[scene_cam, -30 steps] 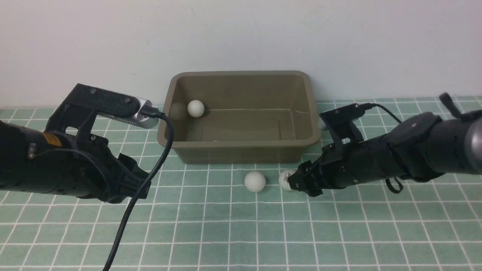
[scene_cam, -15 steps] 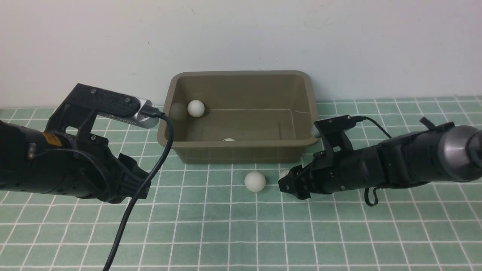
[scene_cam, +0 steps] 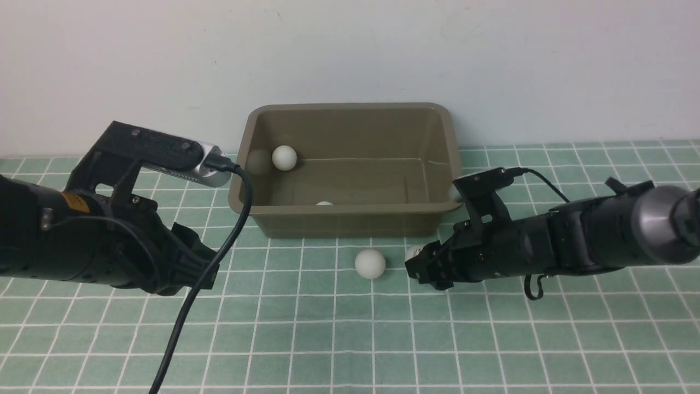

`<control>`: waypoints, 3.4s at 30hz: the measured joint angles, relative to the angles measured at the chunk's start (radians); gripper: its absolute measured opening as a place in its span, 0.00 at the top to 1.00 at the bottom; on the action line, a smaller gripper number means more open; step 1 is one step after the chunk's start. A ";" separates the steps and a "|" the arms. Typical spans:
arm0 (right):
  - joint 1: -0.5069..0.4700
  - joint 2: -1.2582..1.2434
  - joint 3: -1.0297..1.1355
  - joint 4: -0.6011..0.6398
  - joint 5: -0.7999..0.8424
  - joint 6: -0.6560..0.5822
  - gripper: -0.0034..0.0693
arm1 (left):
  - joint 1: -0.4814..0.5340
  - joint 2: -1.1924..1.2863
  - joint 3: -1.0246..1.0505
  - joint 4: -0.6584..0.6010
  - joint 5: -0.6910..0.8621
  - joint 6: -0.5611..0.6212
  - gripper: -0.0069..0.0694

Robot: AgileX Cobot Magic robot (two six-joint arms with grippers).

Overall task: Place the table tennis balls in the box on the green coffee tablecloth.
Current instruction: 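Reach for and grasp a ping pong ball on the table, then release the ping pong ball into the bin and lift the gripper away, then reach for and grasp a ping pong ball on the table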

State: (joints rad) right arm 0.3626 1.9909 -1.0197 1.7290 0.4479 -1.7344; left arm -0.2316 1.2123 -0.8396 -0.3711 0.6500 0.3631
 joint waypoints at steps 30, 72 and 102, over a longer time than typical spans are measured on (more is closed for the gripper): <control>-0.036 -0.002 -0.439 -0.529 0.144 0.569 0.47 | 0.000 0.000 0.000 -0.010 0.001 0.000 0.59; -0.059 -0.599 -0.317 -1.254 0.701 1.059 0.59 | 0.000 0.000 0.000 -0.033 0.000 0.000 0.59; 0.090 -0.368 -0.113 -0.894 0.389 0.870 0.45 | 0.000 0.000 0.000 -0.033 -0.005 0.010 0.59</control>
State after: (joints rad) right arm 0.4522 1.6234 -1.1324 0.8349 0.8373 -0.8640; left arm -0.2316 1.2123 -0.8396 -0.4042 0.6454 0.3728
